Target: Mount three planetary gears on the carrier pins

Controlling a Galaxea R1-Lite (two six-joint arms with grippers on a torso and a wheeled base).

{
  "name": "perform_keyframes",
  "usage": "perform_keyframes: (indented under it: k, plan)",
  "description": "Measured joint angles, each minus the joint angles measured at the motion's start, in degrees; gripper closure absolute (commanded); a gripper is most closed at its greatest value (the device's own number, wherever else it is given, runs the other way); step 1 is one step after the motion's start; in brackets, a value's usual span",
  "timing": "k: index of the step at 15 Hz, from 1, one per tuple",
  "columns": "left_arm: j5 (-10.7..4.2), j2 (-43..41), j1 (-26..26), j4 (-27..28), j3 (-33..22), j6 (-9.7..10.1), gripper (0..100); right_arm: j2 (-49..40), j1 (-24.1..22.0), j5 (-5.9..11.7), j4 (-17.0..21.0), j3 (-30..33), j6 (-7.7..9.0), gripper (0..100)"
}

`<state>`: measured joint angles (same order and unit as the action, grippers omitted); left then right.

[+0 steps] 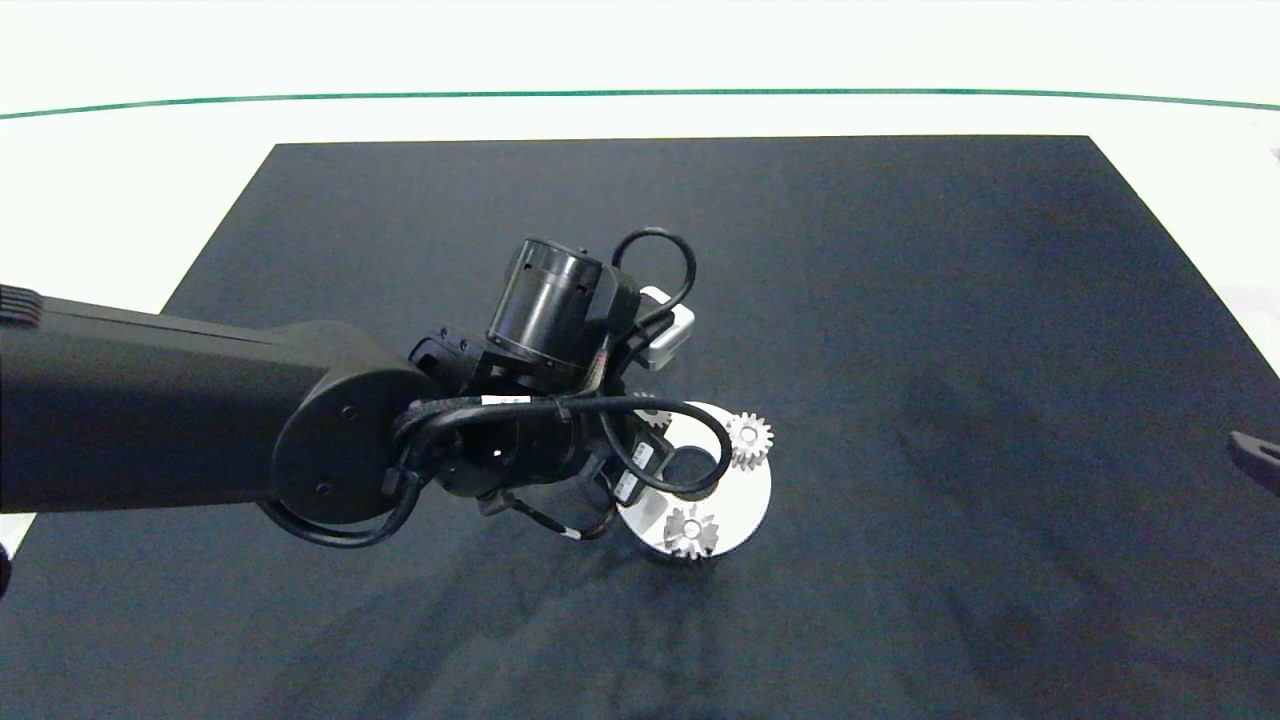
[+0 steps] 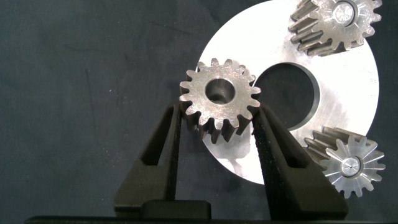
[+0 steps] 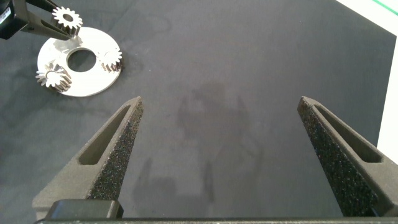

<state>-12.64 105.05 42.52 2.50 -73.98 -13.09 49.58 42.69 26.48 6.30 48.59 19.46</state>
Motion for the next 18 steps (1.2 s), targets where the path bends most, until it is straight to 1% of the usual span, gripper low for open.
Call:
perform_keyframes:
  k: [3,5,9,12,14,16,18]
  plan:
    - [-0.20,-0.85,-0.02,-0.13,0.56,0.48,96,0.00,0.00,0.01,0.00,-0.15,0.02,0]
    - [-0.23,-1.72,-0.02,-1.90,1.83,0.63,96,-0.09,0.00,0.00,0.00,-0.17,0.00,0]
    - [-0.37,-3.10,-0.02,-11.14,7.86,0.56,96,-0.20,0.06,0.00,0.00,-0.30,0.05,0]
    - [-0.37,-3.61,-0.10,-16.21,11.34,1.49,96,-0.20,0.11,-0.02,0.00,-0.63,0.63,0]
    - [-0.37,-4.08,-0.49,-21.98,13.96,1.52,96,-0.18,0.09,-0.02,-0.02,-0.74,0.66,0]
    - [-0.37,-4.80,-1.04,-24.58,16.16,1.44,96,-0.13,0.09,-0.02,-0.02,-0.89,0.66,0]
    - [-0.37,-5.66,-1.89,-25.50,18.03,1.66,96,-0.07,0.09,0.00,0.00,-1.13,0.72,0]
